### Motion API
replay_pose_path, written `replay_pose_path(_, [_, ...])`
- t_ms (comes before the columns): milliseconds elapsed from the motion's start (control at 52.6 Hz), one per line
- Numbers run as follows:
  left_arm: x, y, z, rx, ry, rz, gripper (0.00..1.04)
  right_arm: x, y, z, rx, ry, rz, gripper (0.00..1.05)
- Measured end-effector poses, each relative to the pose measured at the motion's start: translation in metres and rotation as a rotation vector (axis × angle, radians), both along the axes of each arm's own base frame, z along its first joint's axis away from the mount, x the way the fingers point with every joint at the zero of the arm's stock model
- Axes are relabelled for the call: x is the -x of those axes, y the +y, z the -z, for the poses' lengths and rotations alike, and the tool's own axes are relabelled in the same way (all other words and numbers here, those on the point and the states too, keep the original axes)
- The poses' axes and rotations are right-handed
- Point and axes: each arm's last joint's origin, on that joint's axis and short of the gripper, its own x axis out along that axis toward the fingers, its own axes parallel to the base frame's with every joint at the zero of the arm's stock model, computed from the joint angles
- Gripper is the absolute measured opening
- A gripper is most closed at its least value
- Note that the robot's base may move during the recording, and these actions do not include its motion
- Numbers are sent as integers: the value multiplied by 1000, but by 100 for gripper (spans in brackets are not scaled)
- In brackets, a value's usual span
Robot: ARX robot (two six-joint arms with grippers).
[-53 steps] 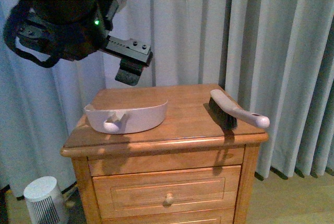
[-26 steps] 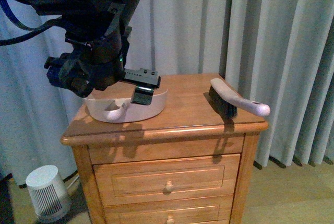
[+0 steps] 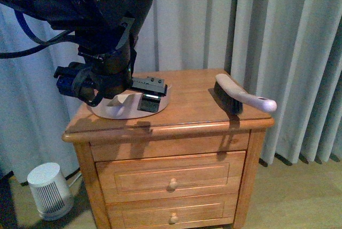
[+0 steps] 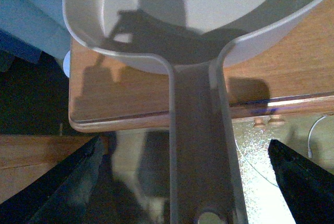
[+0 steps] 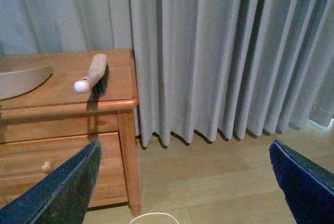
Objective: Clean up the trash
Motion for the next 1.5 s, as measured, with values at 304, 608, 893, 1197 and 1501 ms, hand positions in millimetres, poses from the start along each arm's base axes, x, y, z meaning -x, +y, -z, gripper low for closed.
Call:
replay_pose_path(304, [1,1,6,4,6,-3,97,0,0,0,0,0,0,97])
replay_pose_path(608, [3,1,12,3,12,-4,97,0,0,0,0,0,0,97])
replay_pose_path(893, [3,1,14,3,14,-2,69,0,0,0,0,0,0,97])
replay_pose_path(1197, [3,1,13,-4,4,3,29,0,0,0,0,0,0,97])
replay_pose_path(1501, [11,0,-12,35,-178,60,28,0,0,0,0,0,0,97])
